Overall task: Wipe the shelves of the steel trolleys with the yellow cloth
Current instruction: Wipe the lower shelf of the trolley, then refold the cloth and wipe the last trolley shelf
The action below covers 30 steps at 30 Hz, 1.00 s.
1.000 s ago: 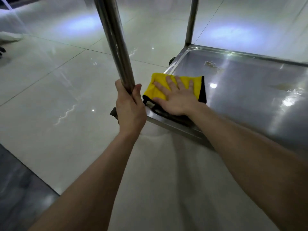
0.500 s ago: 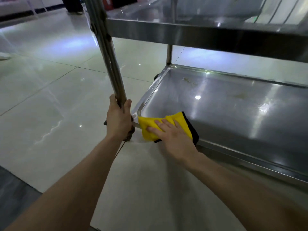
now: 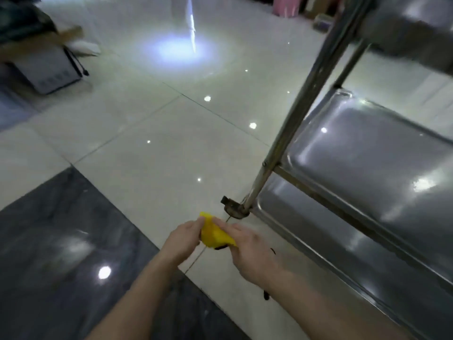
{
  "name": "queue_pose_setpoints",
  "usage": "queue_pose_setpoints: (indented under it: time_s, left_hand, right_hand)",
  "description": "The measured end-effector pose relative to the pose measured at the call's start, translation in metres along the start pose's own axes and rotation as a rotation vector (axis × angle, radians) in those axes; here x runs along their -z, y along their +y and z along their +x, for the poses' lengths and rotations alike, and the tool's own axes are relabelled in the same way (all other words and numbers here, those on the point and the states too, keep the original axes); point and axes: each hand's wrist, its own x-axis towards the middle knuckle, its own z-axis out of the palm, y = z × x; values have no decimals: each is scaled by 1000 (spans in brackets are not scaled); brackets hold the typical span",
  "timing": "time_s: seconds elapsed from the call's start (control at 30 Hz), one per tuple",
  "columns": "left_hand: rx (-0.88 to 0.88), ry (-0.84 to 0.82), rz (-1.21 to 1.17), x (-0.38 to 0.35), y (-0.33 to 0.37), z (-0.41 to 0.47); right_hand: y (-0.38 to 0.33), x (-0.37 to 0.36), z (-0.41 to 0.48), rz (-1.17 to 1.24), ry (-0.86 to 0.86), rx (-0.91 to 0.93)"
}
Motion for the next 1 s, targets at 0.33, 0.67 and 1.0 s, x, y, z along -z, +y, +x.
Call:
queue_pose_setpoints:
  time_s: [0.33,0.67,1.0]
  left_hand:
    - [-170,50,-163,247,183,-235]
    - [-404,191,359,401,319,-323]
    - [-526,94,524,461,426,-247]
  right_hand:
    - [-298,155,-30,336,189,-73]
    - [-433,276,-14,435,238,-66]
    - [-440,393,90,-92,259,97]
